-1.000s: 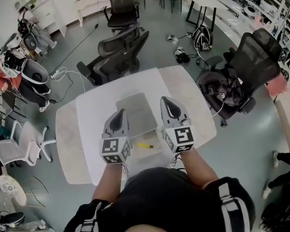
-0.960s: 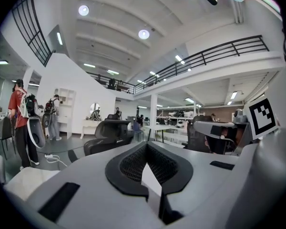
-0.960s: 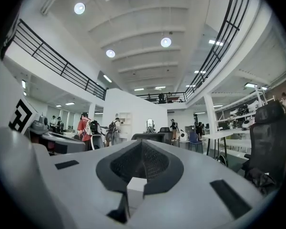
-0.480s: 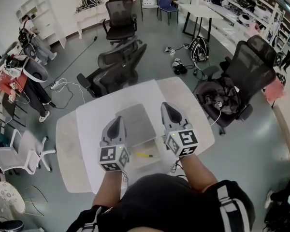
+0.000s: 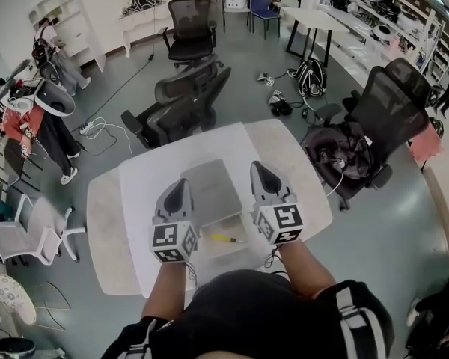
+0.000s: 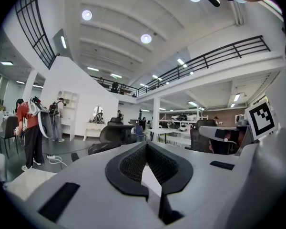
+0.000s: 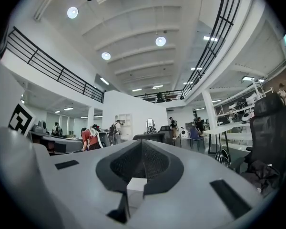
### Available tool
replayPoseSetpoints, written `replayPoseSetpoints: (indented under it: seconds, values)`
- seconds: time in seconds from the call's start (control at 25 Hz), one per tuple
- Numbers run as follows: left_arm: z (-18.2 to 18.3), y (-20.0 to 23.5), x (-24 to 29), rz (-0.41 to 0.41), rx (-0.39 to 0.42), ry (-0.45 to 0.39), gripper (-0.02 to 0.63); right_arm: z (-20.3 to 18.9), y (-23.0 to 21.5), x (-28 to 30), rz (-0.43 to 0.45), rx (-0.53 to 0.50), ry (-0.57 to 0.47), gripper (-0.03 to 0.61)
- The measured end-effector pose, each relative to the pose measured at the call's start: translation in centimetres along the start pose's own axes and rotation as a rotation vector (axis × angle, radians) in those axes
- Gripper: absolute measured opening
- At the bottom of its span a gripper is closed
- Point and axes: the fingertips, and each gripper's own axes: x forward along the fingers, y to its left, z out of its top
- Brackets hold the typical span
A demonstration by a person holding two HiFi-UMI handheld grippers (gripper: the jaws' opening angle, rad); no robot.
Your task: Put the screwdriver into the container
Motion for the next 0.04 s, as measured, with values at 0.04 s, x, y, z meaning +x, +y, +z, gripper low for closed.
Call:
replayPoseSetpoints:
  seconds: [0.04]
  values:
    - [-0.18, 0.2, 0.0, 0.001, -0.001, 0.005, 0.006, -0.12, 0.25, 0.03, 0.001, -0.008, 0.003, 0.012]
